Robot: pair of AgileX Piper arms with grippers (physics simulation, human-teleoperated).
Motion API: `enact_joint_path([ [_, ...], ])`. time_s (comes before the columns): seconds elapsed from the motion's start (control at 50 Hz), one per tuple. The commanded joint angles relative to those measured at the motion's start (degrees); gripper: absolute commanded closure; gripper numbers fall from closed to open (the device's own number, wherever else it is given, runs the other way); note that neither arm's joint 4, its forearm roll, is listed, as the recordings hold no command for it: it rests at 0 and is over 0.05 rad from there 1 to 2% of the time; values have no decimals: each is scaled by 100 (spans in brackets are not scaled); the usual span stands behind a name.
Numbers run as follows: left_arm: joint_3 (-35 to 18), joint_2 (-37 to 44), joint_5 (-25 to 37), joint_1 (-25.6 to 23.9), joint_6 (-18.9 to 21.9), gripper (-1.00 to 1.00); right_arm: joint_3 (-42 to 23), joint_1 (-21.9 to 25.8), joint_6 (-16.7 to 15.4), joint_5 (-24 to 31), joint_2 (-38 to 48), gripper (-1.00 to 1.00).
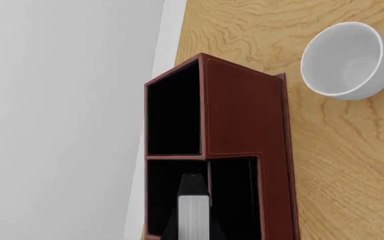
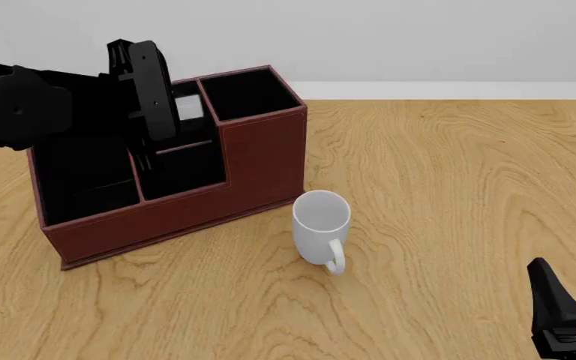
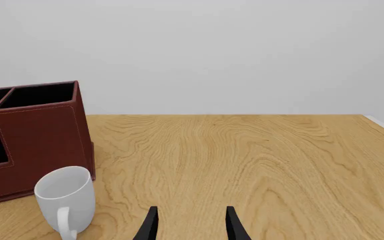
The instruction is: Pick up the book and place it in the front compartment of the caddy.
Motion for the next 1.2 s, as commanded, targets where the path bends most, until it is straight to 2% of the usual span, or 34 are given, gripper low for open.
enact_joint_path([
  [0.02,-56,-28,-67,8,79,100,0,0,0,0,0,-100],
  [0.24,-87,9,-153,196,150,100,0,0,0,-1,2,-100],
  [0.92,-112,43,-169,222,164,100,0,0,1,-1,1,-100],
  [0.96,-190,340,-406,424,216,100,0,1,-1,0,0,-100],
  [0.98,-63,334,-516,462,258,100,0,0,0,0,1,-100],
  [1.04,-107,837,-961,395,198,100,0,-1,2,0,1,-100],
  [1.2,-143,1024,-1098,446,158,100,0,0,1,0,-1,-100],
])
